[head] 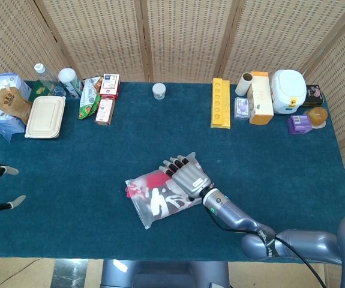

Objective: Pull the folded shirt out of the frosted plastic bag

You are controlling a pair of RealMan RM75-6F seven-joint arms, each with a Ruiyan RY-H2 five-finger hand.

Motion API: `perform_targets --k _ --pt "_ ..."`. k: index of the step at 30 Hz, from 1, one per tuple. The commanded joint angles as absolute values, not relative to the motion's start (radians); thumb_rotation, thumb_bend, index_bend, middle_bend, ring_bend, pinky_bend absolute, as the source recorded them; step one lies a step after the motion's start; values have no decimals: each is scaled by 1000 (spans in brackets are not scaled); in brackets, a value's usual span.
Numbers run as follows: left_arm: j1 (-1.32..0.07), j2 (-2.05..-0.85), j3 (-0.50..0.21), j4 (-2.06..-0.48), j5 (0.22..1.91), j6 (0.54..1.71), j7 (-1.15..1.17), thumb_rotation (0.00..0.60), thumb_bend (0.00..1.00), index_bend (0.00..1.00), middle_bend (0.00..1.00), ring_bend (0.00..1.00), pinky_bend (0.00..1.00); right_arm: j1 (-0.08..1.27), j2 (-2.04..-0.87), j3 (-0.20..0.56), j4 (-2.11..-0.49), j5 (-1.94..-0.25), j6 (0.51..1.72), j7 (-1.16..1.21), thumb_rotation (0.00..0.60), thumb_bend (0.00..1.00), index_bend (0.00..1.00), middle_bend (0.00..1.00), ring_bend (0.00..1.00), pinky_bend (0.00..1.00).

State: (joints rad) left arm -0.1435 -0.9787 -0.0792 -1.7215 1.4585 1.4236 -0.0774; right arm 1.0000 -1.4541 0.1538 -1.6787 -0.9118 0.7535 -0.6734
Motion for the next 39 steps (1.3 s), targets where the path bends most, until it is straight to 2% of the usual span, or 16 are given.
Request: perform_targets --k 1,9,12,15,17,19,20,23,26,29,33,39 --pt "-143 -980 -78 -1717 1457 1423 -81 548 119 382 379 253 247 1046 -1448 133 -1690 -848 737 -719 600 81 0 1 70 74" --pt "-142 -985 -75 -1699 1449 1417 -91 553 119 382 379 253 247 1163 -1511 78 -1629 -683 716 -817 600 83 0 27 87 73" --pt "-141 -985 -74 -1697 1447 1415 -93 551 120 382 379 253 247 1198 -1539 66 -1595 -638 711 -831 600 83 20 92 128 87" --pt "-141 -981 -71 -1701 1451 1414 -89 547 120 382 379 253 247 1198 -1574 77 -1560 -670 723 -790 600 88 240 324 346 273" --pt "-140 -978 -69 -1706 1455 1416 -84 552 120 382 379 253 247 1176 -1592 85 -1540 -730 746 -742 600 108 451 524 559 450" --pt "-141 -976 -67 -1711 1461 1417 -80 550 120 382 379 253 247 1144 -1605 90 -1518 -805 758 -671 600 133 589 661 715 576" --pt "-143 -976 -65 -1714 1466 1416 -78 547 121 382 379 253 247 1129 -1608 93 -1508 -835 765 -635 600 148 655 728 796 645" --pt "-149 -974 -61 -1724 1480 1408 -69 548 120 382 379 253 247 1082 -1599 106 -1495 -928 765 -503 600 176 771 842 946 800" --pt "-159 -972 -60 -1732 1494 1401 -63 547 120 382 379 253 247 1048 -1570 120 -1507 -992 754 -389 600 192 818 887 999 895" --pt "-177 -968 -61 -1740 1522 1393 -51 551 120 382 379 253 247 1017 -1522 131 -1535 -1034 740 -285 600 201 836 905 1000 938" --pt "-212 -967 -65 -1740 1570 1376 -31 549 119 382 379 253 256 976 -1456 142 -1584 -1105 716 -140 600 201 844 911 1000 965" --pt "-287 -958 -76 -1743 1639 1317 5 548 120 381 379 283 300 944 -1419 146 -1609 -1198 695 11 600 201 845 912 1000 983"
